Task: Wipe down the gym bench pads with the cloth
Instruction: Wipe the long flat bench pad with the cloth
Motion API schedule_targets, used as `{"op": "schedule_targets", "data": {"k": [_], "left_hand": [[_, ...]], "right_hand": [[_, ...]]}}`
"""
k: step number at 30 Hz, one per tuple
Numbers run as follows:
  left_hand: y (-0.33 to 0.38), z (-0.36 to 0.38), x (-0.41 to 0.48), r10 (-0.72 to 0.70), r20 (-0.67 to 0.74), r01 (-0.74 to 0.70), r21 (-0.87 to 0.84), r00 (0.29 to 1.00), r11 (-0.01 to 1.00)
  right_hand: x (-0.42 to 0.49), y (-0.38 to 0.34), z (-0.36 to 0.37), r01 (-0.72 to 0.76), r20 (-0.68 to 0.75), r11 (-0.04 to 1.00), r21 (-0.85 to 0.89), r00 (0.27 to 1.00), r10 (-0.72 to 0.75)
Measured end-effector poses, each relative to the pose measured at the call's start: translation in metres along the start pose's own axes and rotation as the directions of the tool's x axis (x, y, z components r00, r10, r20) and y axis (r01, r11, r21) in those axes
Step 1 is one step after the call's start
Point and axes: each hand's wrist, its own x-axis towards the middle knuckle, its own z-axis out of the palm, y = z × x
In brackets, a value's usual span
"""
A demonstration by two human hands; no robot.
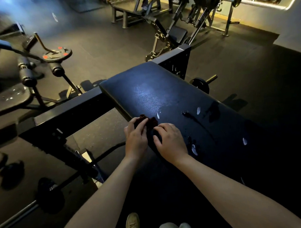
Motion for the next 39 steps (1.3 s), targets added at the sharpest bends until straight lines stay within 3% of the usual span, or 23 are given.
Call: {"op": "schedule_targets", "data": {"k": [2, 6, 11, 20, 22, 27, 36, 39], "left_hand": [[0.000, -0.001, 0.013, -0.078, -0.042, 0.079, 0.011, 0.996, 0.997], [0.002, 0.012, 0.019, -0.191, 0.007, 0.190, 0.046, 0.982, 0.981], [-0.003, 0.022, -0.006, -0.130, 0.017, 0.131, -0.080, 0.991, 0.988], [-0.006, 0.005, -0.009, -0.022, -0.004, 0.021, -0.185, 1.000, 0.983], [-0.004, 0.000, 0.009, -0.060, -0.020, 0.055, -0.168, 0.998, 0.984], [0.007, 0.009, 0.025, -0.124, 0.069, 0.121, 0.058, 0.990, 0.991], [0.016, 0.015, -0.012, -0.097, 0.040, 0.095, 0.047, 0.994, 0.994], [0.022, 0.017, -0.024, -0.102, 0.023, 0.101, 0.028, 0.995, 0.994]], "right_hand": [[0.002, 0.000, -0.001, -0.002, 0.011, 1.000, -0.009, 1.000, 0.002], [0.006, 0.000, -0.004, -0.035, 0.043, 0.998, 0.043, 0.999, 0.034], [0.005, 0.002, -0.005, -0.078, 0.044, 0.990, 0.121, 0.996, 0.073], [0.005, 0.000, -0.004, -0.033, 0.054, 0.998, 0.053, 0.998, 0.030], [0.007, -0.001, -0.003, -0.041, 0.063, 0.998, 0.052, 0.997, 0.038], [0.010, -0.001, -0.003, -0.069, 0.074, 0.995, 0.076, 0.995, 0.063], [0.003, 0.002, -0.006, -0.103, 0.014, 0.971, 0.215, 0.995, 0.102], [0.000, 0.006, -0.011, -0.097, 0.073, 0.962, 0.254, 0.994, 0.081]]}}
